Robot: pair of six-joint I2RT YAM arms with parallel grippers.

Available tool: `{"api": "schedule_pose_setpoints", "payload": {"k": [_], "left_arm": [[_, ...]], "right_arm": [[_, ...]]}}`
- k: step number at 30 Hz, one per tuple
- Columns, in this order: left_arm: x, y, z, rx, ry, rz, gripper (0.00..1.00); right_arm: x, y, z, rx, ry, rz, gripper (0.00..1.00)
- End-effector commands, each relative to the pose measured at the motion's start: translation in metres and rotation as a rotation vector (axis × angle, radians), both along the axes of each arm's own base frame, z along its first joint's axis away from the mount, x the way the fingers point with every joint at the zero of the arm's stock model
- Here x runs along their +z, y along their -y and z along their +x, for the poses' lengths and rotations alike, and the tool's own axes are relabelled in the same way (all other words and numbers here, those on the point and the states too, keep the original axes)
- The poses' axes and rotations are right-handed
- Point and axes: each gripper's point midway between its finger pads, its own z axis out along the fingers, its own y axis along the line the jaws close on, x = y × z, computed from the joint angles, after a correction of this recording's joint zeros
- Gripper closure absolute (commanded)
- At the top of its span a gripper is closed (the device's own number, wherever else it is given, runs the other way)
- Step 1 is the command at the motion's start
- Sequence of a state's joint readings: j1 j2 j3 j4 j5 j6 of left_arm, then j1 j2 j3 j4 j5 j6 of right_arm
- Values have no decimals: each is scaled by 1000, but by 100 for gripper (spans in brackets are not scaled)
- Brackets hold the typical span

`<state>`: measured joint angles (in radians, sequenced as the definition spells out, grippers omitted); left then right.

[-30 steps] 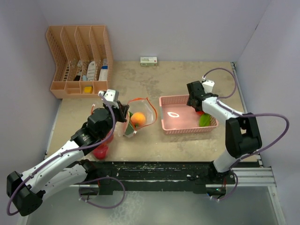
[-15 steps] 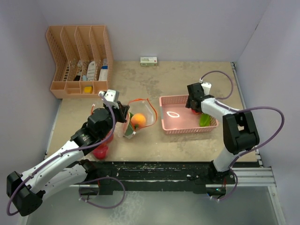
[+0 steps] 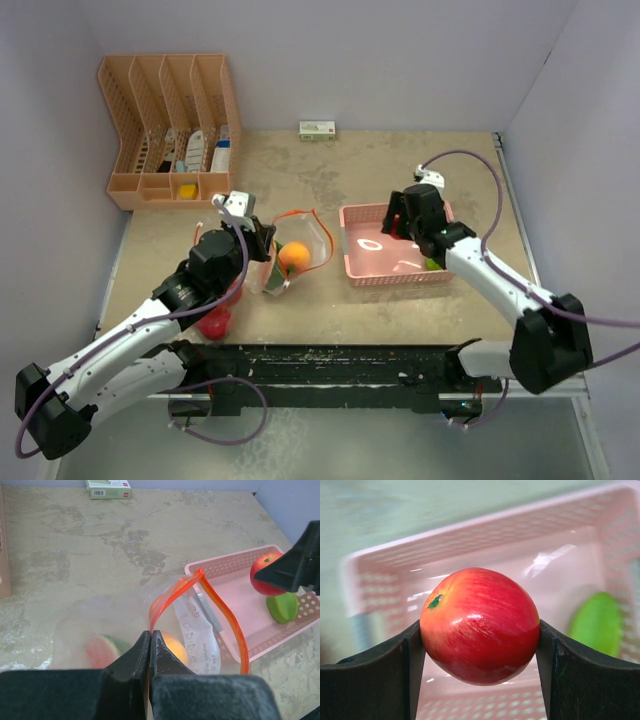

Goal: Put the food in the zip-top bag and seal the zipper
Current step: Pick up the fake fruit from the bin, then place the fake fruit in the zipper food storage bag.

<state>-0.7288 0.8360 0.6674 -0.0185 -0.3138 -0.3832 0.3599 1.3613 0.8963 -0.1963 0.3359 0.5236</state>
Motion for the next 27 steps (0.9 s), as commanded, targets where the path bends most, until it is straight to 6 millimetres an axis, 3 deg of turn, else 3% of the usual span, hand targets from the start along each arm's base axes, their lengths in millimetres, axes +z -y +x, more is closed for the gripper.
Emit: {"api": "schedule_pose_setpoints", "payload": {"k": [1, 4, 7, 11, 17, 19, 21, 25, 27], "left_arm": [[17, 1, 4, 14, 35, -30, 100], [16, 2, 4, 15, 32, -30, 100], [19, 2, 4, 15, 33, -37, 100], [18, 4, 5, 11, 31, -43, 100], [16, 9, 7, -1, 24, -53, 100], [16, 11, 8, -2, 24, -55, 100], [17, 13, 9, -9, 24, -59, 100], [20, 15, 9, -15, 32, -67, 100], [22, 15, 9, -17, 34, -71, 100]], "right_arm": [[81, -86, -15, 300, 210, 168, 75], [121, -142, -34, 523, 301, 383, 77], [149, -179, -47, 654, 373, 486, 76], [161, -218, -61, 781, 386, 574, 75], [156, -258, -74, 885, 346, 633, 71], [146, -267, -77, 892, 319, 620, 64], [151, -274, -74, 888, 326, 603, 52], [139, -275, -65, 847, 305, 550, 26], [135, -277, -61, 841, 294, 525, 19]]}}
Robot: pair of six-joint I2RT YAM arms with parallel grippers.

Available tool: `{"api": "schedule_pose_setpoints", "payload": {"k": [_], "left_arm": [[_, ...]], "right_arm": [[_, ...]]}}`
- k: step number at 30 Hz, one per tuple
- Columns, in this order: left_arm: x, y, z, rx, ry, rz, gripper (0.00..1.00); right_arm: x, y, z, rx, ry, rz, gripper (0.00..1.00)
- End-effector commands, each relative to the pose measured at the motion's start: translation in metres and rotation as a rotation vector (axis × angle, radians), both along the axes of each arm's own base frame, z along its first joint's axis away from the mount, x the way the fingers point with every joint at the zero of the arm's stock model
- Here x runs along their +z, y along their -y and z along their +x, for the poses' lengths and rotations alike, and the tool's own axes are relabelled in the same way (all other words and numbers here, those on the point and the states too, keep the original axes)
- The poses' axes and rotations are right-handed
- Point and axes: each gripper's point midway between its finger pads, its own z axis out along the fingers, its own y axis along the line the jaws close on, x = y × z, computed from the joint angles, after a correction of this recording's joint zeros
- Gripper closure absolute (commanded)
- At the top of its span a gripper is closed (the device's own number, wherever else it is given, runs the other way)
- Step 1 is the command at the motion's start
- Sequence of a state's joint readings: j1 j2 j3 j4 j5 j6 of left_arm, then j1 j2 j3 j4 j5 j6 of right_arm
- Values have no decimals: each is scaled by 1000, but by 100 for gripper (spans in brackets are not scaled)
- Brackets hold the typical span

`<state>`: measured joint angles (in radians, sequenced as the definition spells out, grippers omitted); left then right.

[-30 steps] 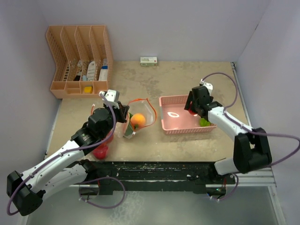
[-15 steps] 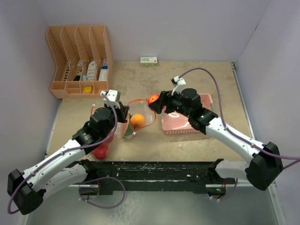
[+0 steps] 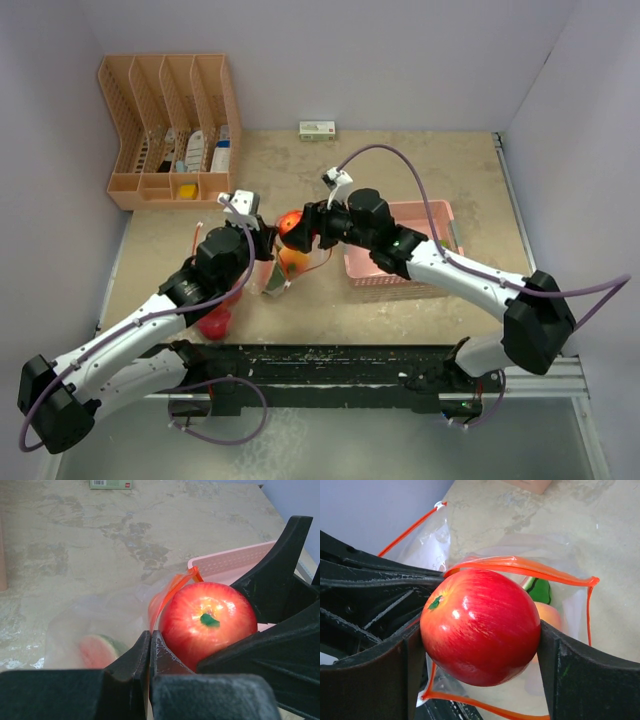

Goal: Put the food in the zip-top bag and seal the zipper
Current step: Place the fake fruit in the zipper food storage bag.

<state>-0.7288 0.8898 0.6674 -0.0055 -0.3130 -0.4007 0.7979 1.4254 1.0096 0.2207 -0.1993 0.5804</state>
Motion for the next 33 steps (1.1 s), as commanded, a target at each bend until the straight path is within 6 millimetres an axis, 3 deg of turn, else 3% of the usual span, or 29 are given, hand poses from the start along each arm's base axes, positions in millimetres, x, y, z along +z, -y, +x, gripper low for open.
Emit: {"api": "schedule_pose_setpoints", "payload": {"k": [1, 4, 9, 12, 17, 20, 24, 29, 33], "left_arm": [[35, 9, 3, -20, 70, -82, 100], [37, 8, 1, -20, 73, -83, 100], [47, 5, -1, -16, 93, -100, 100], [53, 7, -3, -30, 99, -120, 100], [61, 7, -4, -33, 117, -140, 100], [65, 6, -4, -32, 124, -144, 100], [70, 7, -4, -34, 134, -150, 100], [78, 10, -5, -49, 144, -176, 100], [87, 11, -9, -67, 162, -207, 100]], "right_arm": [[28, -7, 17, -46, 76, 9, 13], [24, 0, 23, -92, 86, -32, 0], [15, 2, 25, -97, 81, -70, 1], [21, 2, 23, -98, 86, -52, 0], [41, 37, 26, -241, 135, -59, 1], [28, 60, 21, -313, 94, -110, 0], [8, 73, 8, -317, 61, -124, 2], [-17, 67, 4, -290, 4, -155, 13], [-22, 56, 7, -262, -1, -136, 17]]}}
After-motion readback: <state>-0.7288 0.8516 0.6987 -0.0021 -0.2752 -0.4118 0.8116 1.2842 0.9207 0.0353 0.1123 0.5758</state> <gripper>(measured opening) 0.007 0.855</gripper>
